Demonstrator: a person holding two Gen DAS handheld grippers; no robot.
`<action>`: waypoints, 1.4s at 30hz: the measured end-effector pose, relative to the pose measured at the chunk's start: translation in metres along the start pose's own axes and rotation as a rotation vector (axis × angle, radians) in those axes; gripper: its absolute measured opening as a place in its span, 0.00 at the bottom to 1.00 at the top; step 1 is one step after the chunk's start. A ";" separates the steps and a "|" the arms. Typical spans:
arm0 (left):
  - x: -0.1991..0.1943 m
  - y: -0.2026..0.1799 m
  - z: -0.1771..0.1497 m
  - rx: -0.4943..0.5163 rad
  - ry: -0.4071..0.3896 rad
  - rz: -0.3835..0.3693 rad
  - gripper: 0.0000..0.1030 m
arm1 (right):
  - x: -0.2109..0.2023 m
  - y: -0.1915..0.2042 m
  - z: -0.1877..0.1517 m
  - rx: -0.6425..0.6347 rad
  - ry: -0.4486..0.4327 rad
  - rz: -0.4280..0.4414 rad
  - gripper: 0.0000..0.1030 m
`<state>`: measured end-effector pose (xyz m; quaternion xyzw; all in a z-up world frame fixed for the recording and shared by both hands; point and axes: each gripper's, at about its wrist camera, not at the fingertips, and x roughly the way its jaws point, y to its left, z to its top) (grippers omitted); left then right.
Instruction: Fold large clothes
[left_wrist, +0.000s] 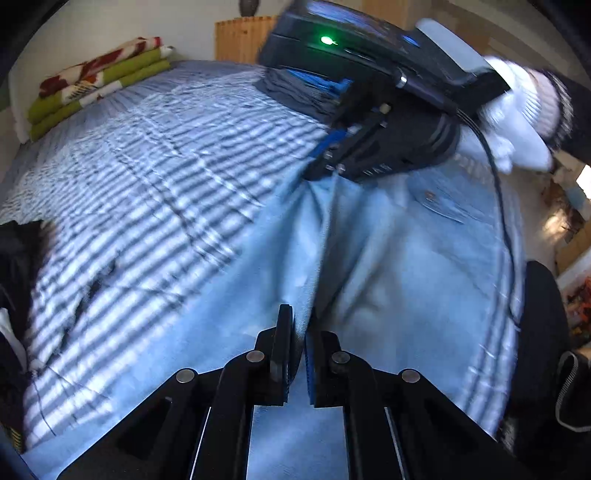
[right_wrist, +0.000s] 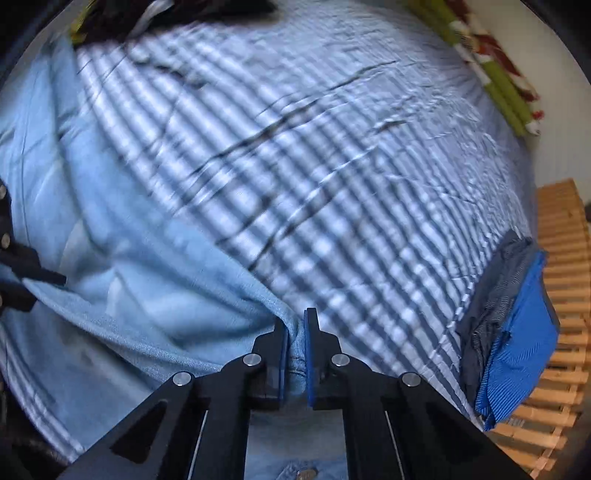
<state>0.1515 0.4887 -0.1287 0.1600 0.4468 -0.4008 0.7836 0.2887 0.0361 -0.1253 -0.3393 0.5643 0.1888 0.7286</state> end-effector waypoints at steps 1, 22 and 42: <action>0.008 0.013 0.006 -0.040 0.021 0.050 0.27 | 0.009 -0.007 0.004 0.054 0.007 0.000 0.06; -0.067 0.081 -0.042 -0.310 -0.004 0.073 0.60 | 0.023 -0.096 -0.037 0.691 0.010 0.471 0.55; -0.071 0.041 -0.009 -0.274 0.008 0.135 0.62 | -0.057 0.021 -0.197 0.481 -0.127 0.190 0.52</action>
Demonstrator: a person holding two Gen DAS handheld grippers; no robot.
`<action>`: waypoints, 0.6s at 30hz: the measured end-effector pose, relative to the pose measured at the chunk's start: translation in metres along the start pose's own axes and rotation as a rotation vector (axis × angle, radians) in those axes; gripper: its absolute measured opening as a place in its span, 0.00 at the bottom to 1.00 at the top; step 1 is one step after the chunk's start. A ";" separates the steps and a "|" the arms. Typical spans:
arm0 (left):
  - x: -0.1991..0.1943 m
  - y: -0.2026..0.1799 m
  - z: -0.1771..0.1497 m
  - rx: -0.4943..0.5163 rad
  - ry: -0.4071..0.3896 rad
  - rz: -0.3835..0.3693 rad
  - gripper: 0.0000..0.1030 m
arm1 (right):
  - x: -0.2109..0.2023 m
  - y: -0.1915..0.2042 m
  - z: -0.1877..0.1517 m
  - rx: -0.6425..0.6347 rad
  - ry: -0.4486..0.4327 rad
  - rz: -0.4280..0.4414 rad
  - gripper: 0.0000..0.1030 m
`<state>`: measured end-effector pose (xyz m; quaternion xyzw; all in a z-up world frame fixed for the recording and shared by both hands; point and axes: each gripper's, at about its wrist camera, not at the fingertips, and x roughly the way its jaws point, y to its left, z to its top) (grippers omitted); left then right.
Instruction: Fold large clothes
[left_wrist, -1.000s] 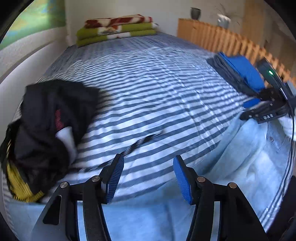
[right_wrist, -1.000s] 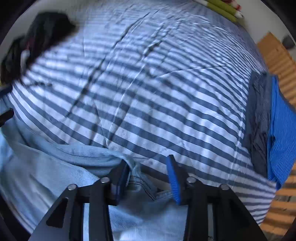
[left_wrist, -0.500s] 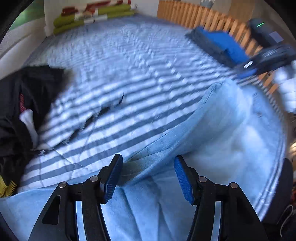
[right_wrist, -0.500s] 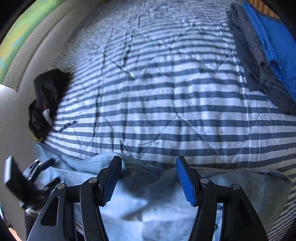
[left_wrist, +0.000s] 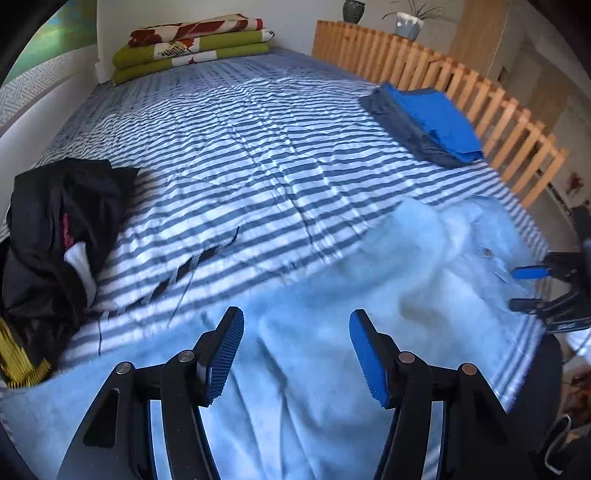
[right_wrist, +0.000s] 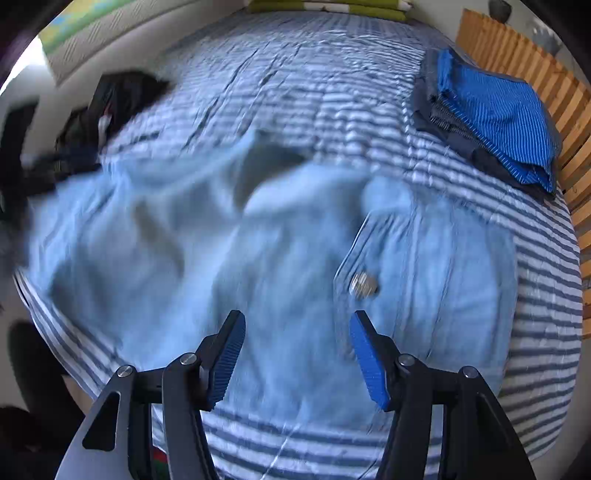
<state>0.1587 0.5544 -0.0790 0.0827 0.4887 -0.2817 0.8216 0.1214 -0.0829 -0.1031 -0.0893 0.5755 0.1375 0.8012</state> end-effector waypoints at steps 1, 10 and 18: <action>-0.014 0.003 -0.013 -0.010 0.000 0.006 0.65 | -0.003 0.006 -0.005 -0.024 -0.018 -0.017 0.52; -0.071 0.074 -0.158 -0.276 0.095 0.099 0.69 | 0.020 0.063 -0.014 -0.218 0.021 -0.146 0.51; -0.091 0.067 -0.213 -0.358 0.030 0.066 0.69 | -0.021 0.116 -0.022 -0.284 -0.103 -0.068 0.45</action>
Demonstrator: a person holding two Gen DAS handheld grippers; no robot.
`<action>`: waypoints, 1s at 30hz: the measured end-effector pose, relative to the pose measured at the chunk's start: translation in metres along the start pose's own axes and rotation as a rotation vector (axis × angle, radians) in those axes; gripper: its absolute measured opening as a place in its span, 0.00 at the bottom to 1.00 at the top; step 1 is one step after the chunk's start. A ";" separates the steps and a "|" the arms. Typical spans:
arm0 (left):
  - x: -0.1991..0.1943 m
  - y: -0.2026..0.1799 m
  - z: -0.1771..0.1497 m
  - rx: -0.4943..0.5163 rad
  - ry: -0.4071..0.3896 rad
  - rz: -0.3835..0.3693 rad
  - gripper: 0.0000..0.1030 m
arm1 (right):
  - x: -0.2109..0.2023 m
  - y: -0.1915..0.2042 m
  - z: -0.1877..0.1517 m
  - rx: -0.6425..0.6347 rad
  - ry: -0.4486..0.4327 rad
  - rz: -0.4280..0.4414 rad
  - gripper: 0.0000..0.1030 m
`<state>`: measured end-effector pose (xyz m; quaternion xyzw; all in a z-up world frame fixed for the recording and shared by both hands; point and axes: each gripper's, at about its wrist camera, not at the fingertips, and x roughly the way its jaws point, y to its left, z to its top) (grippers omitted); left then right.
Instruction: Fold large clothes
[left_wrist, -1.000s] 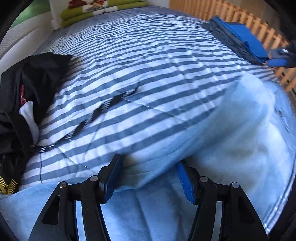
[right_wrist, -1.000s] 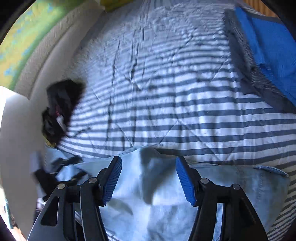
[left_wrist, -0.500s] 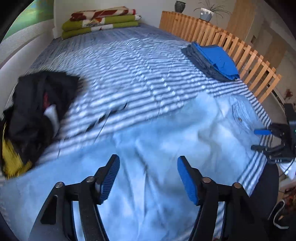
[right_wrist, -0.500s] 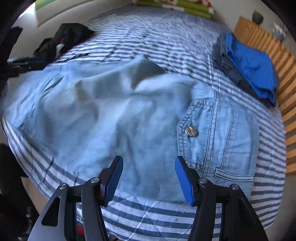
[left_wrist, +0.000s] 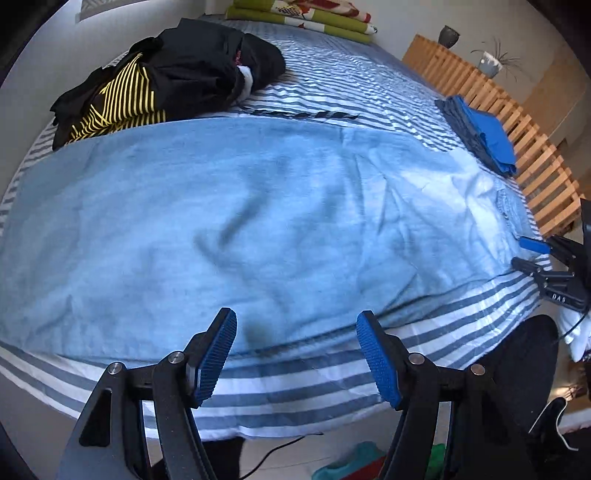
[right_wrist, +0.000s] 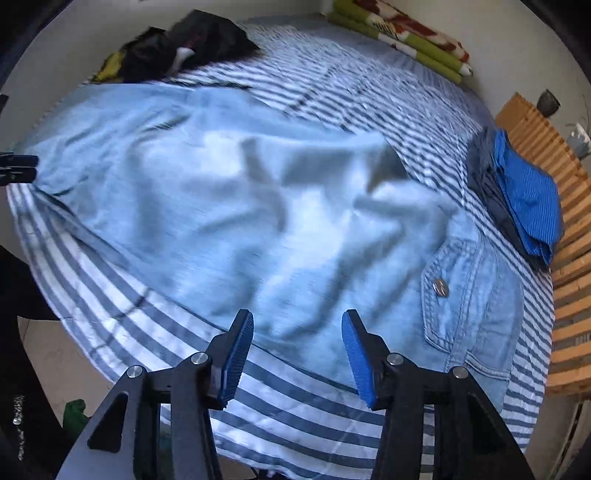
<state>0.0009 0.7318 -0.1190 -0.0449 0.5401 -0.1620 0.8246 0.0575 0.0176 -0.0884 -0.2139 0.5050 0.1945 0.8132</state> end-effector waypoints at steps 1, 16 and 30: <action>0.000 -0.003 -0.006 -0.002 -0.011 -0.007 0.69 | 0.003 0.018 0.011 -0.032 -0.012 0.027 0.45; 0.025 -0.070 -0.041 0.428 0.089 0.124 0.36 | 0.025 0.118 0.038 -0.385 0.031 0.205 0.30; 0.038 -0.072 -0.035 0.519 0.147 0.147 0.25 | 0.037 0.120 0.046 -0.306 0.103 0.404 0.26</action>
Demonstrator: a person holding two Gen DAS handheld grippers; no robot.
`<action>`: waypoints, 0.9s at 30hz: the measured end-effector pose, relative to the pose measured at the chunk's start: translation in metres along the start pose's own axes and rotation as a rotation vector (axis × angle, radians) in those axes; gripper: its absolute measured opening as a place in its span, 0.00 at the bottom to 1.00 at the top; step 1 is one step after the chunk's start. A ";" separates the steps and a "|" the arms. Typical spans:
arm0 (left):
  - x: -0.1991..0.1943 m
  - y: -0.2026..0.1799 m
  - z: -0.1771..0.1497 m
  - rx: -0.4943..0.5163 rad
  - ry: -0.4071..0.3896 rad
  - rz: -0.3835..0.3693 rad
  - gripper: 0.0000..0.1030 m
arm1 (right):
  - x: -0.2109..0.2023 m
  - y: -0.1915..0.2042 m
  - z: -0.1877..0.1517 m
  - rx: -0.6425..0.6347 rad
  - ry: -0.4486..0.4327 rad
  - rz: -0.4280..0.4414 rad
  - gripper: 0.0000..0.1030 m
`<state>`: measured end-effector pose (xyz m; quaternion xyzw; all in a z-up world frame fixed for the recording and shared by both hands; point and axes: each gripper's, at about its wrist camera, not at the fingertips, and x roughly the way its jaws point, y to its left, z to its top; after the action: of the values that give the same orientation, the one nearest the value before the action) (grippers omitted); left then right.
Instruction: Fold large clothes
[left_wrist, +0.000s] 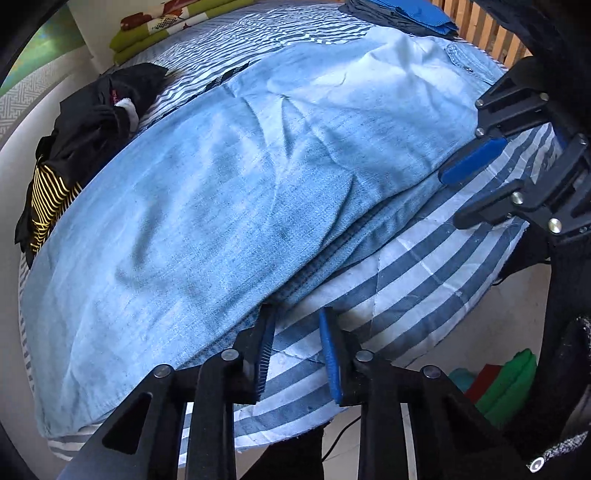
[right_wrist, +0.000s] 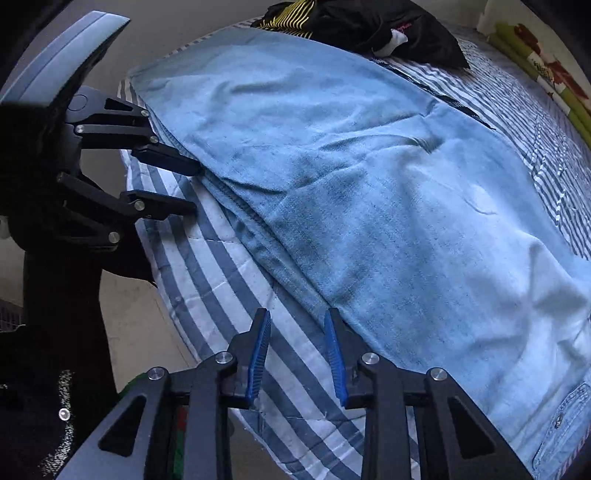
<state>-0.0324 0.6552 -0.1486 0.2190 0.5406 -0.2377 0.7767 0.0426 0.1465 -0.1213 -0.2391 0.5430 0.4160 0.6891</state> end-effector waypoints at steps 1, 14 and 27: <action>0.001 0.003 0.000 -0.003 0.000 -0.008 0.25 | -0.001 0.002 0.000 -0.006 -0.007 -0.003 0.26; 0.001 0.022 0.007 -0.043 -0.046 0.021 0.56 | 0.011 -0.002 0.016 0.065 -0.037 -0.011 0.26; -0.011 0.029 0.004 0.012 -0.063 0.119 0.11 | -0.001 -0.021 0.008 0.085 -0.044 0.074 0.32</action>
<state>-0.0153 0.6772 -0.1344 0.2478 0.5006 -0.2011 0.8047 0.0642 0.1412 -0.1206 -0.1800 0.5534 0.4230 0.6945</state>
